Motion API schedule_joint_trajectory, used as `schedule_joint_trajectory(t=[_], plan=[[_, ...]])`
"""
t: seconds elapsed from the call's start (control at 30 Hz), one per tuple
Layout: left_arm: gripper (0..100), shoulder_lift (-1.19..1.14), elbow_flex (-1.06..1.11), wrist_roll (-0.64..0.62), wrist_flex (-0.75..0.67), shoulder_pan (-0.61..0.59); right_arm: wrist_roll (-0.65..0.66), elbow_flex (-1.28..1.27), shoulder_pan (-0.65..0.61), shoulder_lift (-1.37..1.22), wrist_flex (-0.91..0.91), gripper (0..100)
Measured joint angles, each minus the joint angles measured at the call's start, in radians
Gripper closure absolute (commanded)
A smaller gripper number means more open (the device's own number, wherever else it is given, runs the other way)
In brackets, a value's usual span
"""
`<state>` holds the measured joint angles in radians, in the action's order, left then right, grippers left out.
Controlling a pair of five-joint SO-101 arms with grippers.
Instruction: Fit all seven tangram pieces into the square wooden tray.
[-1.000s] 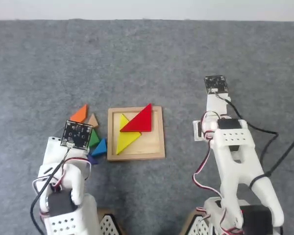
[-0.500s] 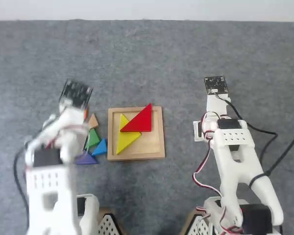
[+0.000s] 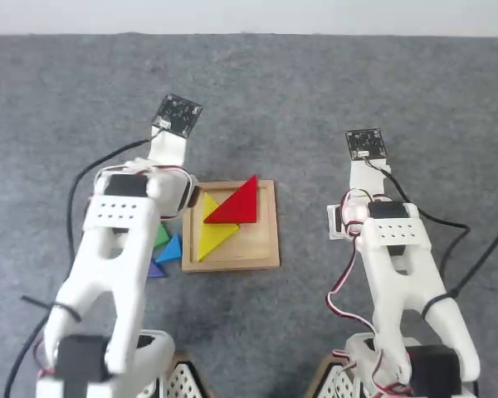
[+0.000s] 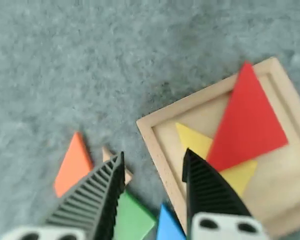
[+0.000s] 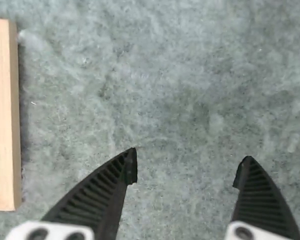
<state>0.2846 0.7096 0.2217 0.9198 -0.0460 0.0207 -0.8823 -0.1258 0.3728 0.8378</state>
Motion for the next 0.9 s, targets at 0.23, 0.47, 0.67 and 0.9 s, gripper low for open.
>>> schedule_joint_trajectory(t=[0.23,0.47,0.67,0.9], plan=[[81,-0.176,0.003,-0.005,-0.074,0.008,0.000,0.000,0.000,0.000,0.000,69.2],[81,-0.196,0.002,-0.006,-0.078,0.081,0.000,0.000,0.000,0.000,-0.002,69.2],[81,-0.196,0.002,-0.008,-0.078,0.101,0.000,0.000,0.000,0.000,-0.002,69.2],[81,-0.196,-0.018,-0.011,-0.074,0.091,0.000,0.000,0.000,0.000,-0.002,69.2]])
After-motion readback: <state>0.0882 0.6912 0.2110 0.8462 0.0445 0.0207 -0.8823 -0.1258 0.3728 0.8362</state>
